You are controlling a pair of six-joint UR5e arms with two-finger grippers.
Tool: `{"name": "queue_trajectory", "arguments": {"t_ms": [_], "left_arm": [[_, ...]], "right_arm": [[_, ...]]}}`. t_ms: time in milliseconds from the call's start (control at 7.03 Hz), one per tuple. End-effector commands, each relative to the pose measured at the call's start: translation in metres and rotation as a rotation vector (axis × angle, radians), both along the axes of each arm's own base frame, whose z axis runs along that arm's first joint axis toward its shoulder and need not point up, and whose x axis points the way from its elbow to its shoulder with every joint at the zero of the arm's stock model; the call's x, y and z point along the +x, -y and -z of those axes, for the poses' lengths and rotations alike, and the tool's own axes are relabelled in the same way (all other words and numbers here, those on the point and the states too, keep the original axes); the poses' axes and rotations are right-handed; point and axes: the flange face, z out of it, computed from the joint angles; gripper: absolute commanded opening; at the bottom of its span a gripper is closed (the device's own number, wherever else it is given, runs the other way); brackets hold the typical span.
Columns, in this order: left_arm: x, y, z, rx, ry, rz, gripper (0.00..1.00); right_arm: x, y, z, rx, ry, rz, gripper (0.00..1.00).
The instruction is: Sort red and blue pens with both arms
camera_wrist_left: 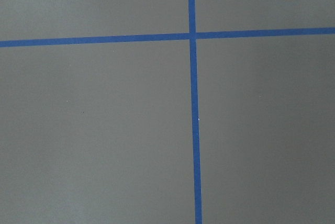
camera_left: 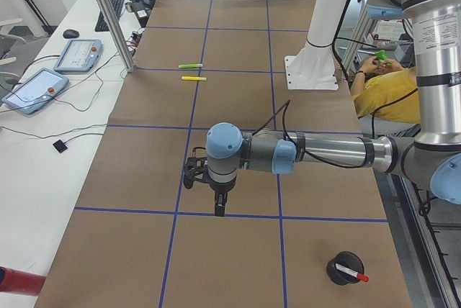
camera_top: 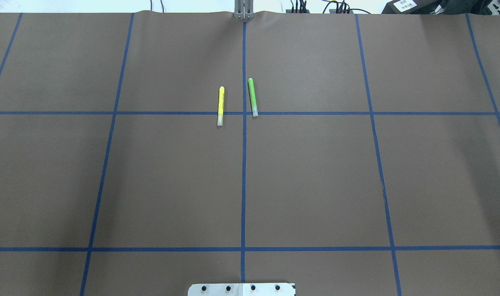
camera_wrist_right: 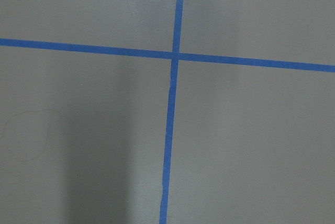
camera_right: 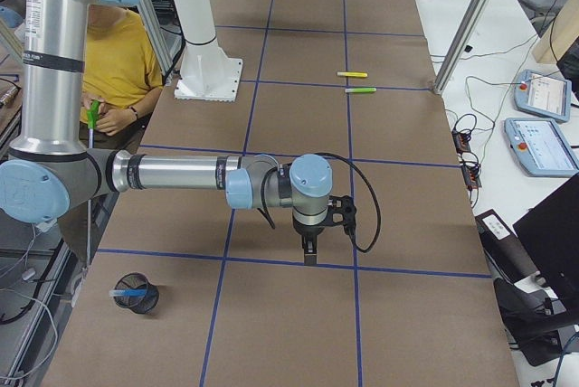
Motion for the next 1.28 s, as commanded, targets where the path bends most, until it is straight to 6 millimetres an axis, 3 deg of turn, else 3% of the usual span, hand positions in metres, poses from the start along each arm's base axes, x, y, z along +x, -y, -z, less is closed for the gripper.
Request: {"name": "queue_trajectory", "arguments": {"t_ms": [0, 1139], "left_arm": [[0.000, 0.001, 0.000, 0.005, 0.000, -0.001, 1.00], [0.000, 0.003, 0.011, 0.075, -0.001, -0.007, 1.00]], "right_arm": [[0.004, -0.001, 0.004, -0.015, -0.038, 0.000, 1.00], [0.003, -0.003, -0.002, -0.025, -0.037, 0.005, 1.00]]}}
